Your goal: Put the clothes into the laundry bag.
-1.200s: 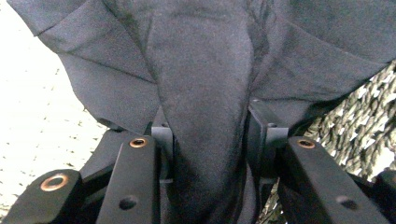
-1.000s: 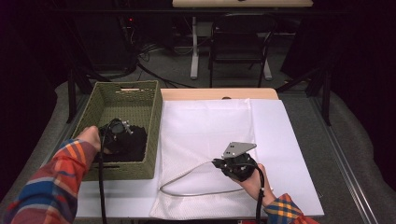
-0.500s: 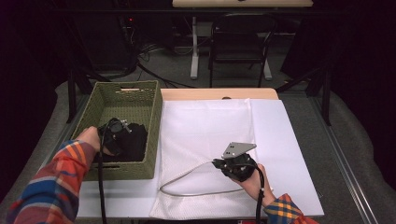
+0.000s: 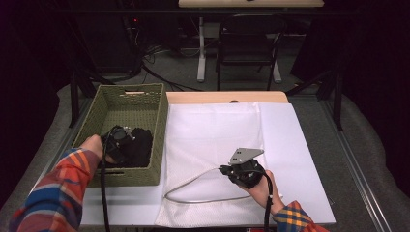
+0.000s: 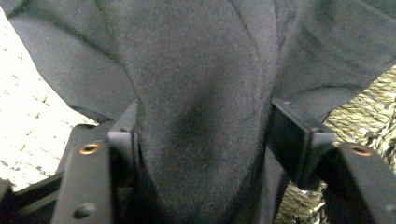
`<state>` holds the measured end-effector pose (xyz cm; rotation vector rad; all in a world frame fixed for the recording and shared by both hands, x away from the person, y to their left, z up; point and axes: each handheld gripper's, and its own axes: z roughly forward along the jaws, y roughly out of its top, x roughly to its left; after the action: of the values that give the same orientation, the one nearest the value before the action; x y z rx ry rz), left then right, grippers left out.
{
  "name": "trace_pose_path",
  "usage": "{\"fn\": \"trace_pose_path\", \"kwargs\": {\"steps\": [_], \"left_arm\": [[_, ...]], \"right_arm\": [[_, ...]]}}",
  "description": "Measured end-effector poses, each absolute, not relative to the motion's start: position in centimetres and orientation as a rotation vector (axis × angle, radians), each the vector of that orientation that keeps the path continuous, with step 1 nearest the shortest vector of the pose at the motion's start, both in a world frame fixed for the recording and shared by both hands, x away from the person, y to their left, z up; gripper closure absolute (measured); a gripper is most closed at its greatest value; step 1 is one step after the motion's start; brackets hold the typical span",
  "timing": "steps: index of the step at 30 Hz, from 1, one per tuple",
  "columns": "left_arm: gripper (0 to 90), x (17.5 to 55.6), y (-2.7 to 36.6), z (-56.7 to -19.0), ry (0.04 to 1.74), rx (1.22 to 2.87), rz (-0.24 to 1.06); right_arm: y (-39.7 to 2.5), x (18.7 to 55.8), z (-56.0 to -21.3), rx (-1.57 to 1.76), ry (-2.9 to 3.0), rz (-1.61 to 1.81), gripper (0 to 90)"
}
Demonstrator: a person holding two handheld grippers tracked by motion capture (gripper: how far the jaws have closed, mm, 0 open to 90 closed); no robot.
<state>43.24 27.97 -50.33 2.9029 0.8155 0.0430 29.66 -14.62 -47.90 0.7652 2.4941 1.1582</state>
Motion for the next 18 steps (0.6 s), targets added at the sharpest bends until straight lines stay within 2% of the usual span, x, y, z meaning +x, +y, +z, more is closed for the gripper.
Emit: {"fn": "trace_pose_path", "kwargs": {"steps": [3, 6, 18], "left_arm": [[50.7, 43.12, 28.08, -50.23, 0.803, 2.894, 0.044], [55.7, 42.96, 28.16, -50.12, 0.787, 2.888, 0.052], [57.9, 42.55, 28.24, -49.57, 0.76, 2.884, 0.078]], "right_arm": [[-14.61, 29.66, -47.92, 0.765, 2.494, 1.154, 88.5], [-14.6, 29.61, -47.92, 0.758, 2.494, 1.15, 88.5], [-14.6, 29.63, -47.96, 0.76, 2.496, 1.152, 88.5]]}}
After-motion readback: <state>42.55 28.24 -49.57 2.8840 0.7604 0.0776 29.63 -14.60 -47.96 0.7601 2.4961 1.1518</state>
